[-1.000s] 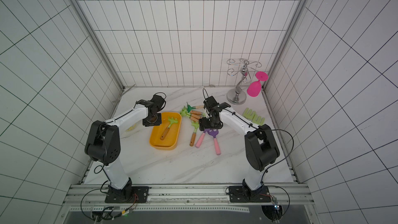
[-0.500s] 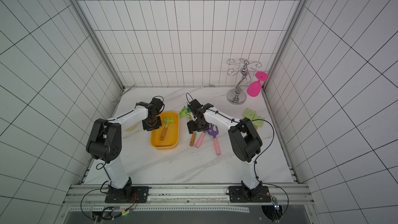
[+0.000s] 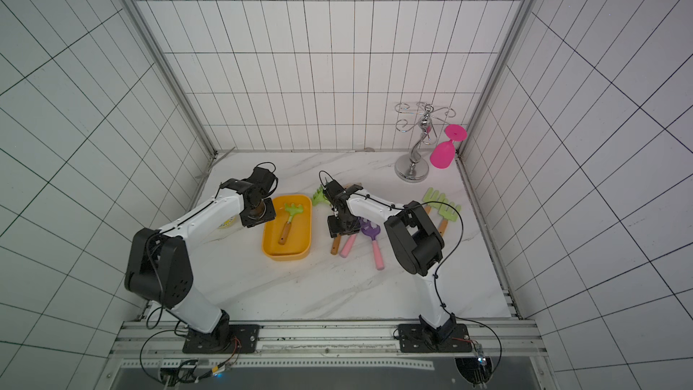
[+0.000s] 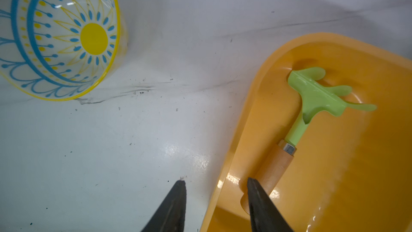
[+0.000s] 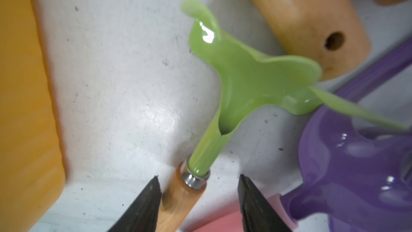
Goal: Put the rake into the storage box
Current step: Pick up the rake at the center of the board.
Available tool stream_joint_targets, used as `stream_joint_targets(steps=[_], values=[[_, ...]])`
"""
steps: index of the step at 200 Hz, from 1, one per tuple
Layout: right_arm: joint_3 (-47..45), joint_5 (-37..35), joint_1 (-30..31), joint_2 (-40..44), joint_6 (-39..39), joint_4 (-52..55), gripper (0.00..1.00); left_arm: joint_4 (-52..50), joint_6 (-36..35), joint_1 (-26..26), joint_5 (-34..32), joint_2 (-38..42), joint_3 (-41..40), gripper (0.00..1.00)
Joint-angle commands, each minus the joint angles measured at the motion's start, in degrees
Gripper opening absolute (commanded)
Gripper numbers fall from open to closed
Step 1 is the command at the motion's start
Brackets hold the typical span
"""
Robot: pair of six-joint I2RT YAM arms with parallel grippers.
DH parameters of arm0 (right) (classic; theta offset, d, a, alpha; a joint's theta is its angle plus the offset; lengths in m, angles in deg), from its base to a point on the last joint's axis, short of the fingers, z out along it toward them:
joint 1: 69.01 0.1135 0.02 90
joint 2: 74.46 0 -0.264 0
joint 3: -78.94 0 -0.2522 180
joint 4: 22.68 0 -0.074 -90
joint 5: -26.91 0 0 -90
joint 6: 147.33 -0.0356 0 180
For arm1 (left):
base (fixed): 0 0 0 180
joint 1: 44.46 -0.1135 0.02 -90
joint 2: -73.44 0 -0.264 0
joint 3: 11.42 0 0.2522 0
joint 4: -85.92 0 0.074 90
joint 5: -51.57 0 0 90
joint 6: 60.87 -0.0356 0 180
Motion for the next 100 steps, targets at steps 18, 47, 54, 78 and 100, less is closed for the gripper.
stream_joint_targets(steps=[18, 47, 54, 78, 100], values=[[1.89, -2.4, 0.8, -1.58, -2.28, -1.12, 0.49, -0.78, -1.96, 0.35, -2.03, 3.58, 2.06, 0.48], [0.02, -2.53, 1.37, -1.32, -3.4, -2.15, 0.4, -1.2, -2.7, 1.04, -2.59, 5.4, 1.44, 0.48], [-0.22, -2.59, 1.46, -1.32, -3.58, -2.17, 0.38, -1.05, -2.95, 1.19, -2.65, 5.74, 1.25, 0.49], [-0.78, -2.15, 1.77, -0.93, -3.77, -2.15, 0.32, -1.28, -3.74, 1.53, -2.64, 6.08, 0.88, 0.49], [-1.8, -1.98, 1.99, -0.27, -3.8, -2.16, 0.27, -1.11, -4.21, 1.85, -2.2, 5.95, 0.83, 0.49]])
